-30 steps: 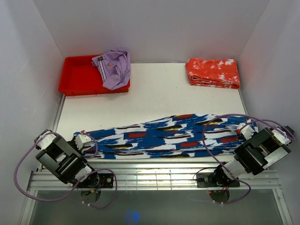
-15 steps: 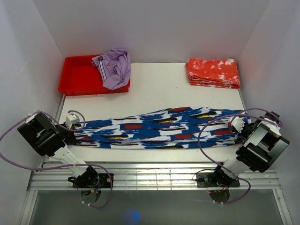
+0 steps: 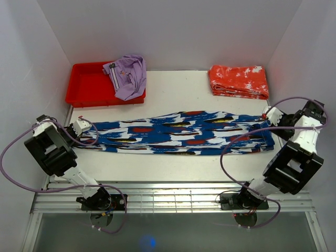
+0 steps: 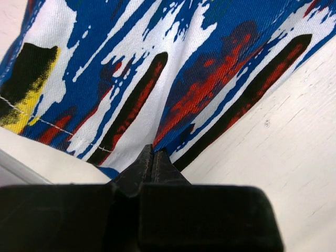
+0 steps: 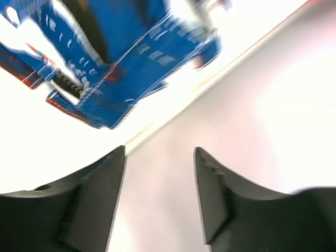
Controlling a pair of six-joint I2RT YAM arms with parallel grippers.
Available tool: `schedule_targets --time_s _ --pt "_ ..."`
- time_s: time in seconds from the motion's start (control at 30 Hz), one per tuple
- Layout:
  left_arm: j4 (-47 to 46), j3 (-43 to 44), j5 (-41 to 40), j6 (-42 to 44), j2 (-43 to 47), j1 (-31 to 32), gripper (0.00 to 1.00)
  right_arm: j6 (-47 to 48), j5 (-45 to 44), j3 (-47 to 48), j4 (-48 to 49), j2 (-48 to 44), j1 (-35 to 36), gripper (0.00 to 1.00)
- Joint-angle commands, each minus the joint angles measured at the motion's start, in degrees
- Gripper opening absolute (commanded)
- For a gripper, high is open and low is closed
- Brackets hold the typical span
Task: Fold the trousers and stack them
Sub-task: Fold the trousers
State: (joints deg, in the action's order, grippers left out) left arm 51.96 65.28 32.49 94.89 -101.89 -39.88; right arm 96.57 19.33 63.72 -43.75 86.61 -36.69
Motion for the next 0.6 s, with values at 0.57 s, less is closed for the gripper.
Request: schedule_targets --time_s 0.57 --pt "1.9 0.4 1.9 2.4 5.7 -0.1 0.03 -42.5 -6.9 0.7 11.4 2.7 65.2 0.46"
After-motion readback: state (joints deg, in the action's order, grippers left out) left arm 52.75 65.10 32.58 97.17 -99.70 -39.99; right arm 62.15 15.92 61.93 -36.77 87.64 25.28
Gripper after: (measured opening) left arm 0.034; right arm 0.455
